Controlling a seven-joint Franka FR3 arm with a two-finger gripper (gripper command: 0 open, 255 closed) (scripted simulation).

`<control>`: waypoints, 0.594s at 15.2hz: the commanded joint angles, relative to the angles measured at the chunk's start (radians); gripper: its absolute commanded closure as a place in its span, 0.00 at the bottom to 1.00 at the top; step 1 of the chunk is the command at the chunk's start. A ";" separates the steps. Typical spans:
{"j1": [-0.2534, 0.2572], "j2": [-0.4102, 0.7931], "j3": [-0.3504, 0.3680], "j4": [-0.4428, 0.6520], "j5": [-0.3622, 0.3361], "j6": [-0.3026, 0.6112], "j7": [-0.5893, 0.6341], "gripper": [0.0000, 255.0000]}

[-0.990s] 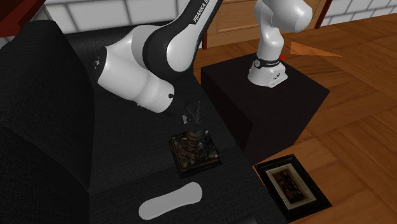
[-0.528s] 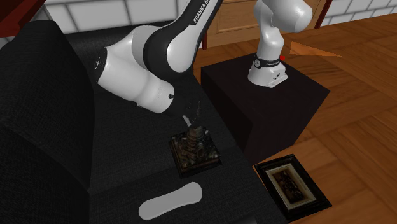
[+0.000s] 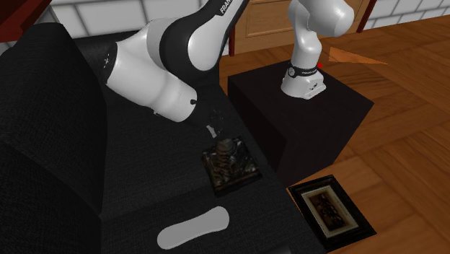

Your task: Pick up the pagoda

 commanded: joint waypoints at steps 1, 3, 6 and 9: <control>0.000 -0.008 0.002 0.017 0.002 -0.024 0.004 1.00; -0.002 -0.019 0.003 0.026 0.004 -0.044 0.008 1.00; -0.003 -0.034 0.005 0.042 0.007 -0.075 0.014 1.00; -0.004 -0.048 0.007 0.061 0.011 -0.106 0.020 1.00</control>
